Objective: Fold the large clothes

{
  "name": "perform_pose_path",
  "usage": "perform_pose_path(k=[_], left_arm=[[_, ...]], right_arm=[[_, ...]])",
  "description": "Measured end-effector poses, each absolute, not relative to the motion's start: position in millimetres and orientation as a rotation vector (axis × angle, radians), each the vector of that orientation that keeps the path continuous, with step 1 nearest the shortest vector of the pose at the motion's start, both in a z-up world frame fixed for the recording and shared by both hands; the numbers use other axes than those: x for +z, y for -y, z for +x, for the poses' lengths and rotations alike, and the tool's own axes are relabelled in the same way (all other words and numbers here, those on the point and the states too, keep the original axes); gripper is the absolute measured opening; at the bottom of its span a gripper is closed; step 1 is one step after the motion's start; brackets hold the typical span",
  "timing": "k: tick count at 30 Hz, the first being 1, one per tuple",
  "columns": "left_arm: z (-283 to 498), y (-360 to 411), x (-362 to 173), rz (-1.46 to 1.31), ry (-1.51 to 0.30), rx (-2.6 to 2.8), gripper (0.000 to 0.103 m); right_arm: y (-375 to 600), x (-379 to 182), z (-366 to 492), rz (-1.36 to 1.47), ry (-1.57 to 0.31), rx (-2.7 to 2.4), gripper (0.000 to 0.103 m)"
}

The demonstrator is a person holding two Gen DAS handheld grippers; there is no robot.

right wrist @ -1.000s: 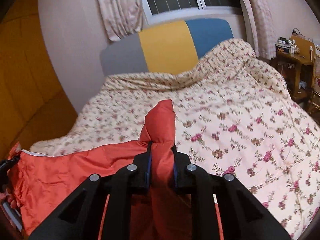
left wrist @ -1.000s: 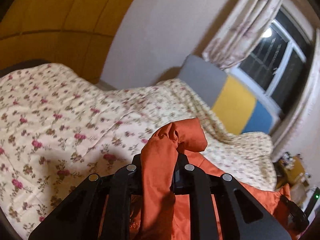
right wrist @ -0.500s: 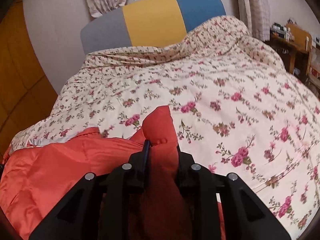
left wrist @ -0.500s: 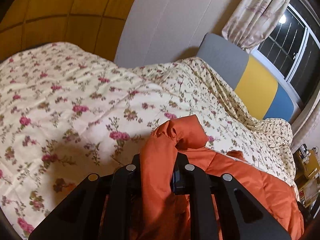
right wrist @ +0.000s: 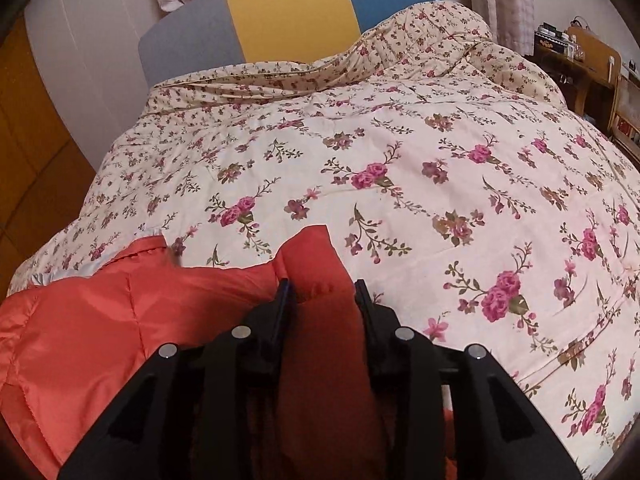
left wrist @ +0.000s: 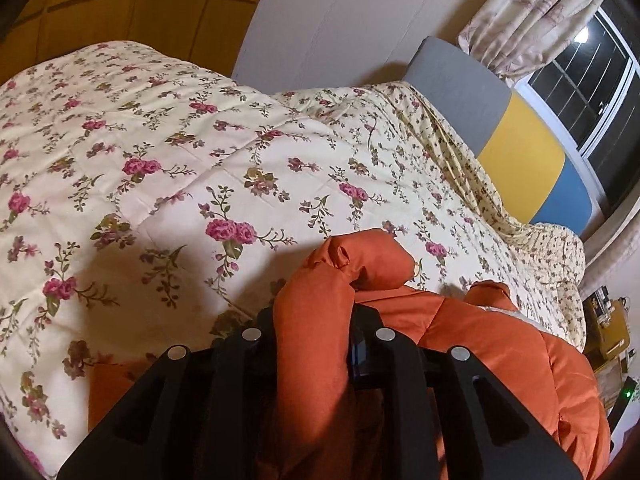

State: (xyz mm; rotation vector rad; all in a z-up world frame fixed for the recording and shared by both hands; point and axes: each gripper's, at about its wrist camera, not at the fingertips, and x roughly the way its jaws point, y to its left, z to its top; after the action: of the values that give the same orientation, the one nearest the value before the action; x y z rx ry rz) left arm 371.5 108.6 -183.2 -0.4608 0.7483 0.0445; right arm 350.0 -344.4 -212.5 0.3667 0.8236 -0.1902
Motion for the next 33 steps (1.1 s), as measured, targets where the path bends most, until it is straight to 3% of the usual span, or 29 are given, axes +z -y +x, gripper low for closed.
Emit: perform_pose_path(k=[3, 4, 8, 13, 18, 20, 22, 25, 26, 31, 33], left_arm=[[357.8, -105.5, -166.9, -0.430, -0.721, 0.064, 0.023], [349.8, -103.6, -159.8, -0.417, -0.694, 0.062, 0.027], [290.4, -87.7, -122.2, -0.373, -0.507, 0.027, 0.062], [247.8, -50.4, -98.4, -0.280, -0.478, -0.098, 0.066], [255.1, -12.0, -108.8, -0.159, -0.573, -0.169, 0.066], [269.4, 3.1, -123.0, -0.107, -0.656, -0.184, 0.066], [282.5, 15.8, -137.6, -0.056, -0.711, -0.174, 0.060], [296.0, 28.5, -148.3, 0.013, -0.732, -0.173, 0.040], [299.8, 30.1, -146.7, 0.025, -0.735, -0.165, 0.027], [324.2, 25.2, -142.8, -0.005, -0.748, -0.149, 0.024], [333.1, 25.4, -154.0, -0.014, -0.764, -0.158, 0.028]], right_arm=[[345.7, -211.8, 348.3, 0.370, -0.812, -0.197, 0.034], [346.2, -210.2, 346.2, 0.371, -0.798, -0.198, 0.037], [346.0, -192.8, 326.2, 0.380, -0.679, -0.189, 0.056], [337.9, -154.3, 284.0, 0.369, -0.551, -0.125, 0.064], [308.0, -138.5, 264.1, 0.363, -0.620, 0.052, 0.068], [288.4, -145.9, 270.5, 0.322, -0.700, 0.102, 0.062], [265.5, -160.6, 282.9, 0.245, -0.782, 0.107, 0.042], [245.3, -160.3, 297.7, 0.143, -0.776, 0.084, 0.015], [244.2, -156.6, 300.1, 0.141, -0.763, 0.076, 0.011], [248.9, -162.4, 318.9, 0.166, -0.750, 0.060, 0.011], [250.2, -174.8, 324.7, 0.184, -0.765, 0.062, 0.017]])
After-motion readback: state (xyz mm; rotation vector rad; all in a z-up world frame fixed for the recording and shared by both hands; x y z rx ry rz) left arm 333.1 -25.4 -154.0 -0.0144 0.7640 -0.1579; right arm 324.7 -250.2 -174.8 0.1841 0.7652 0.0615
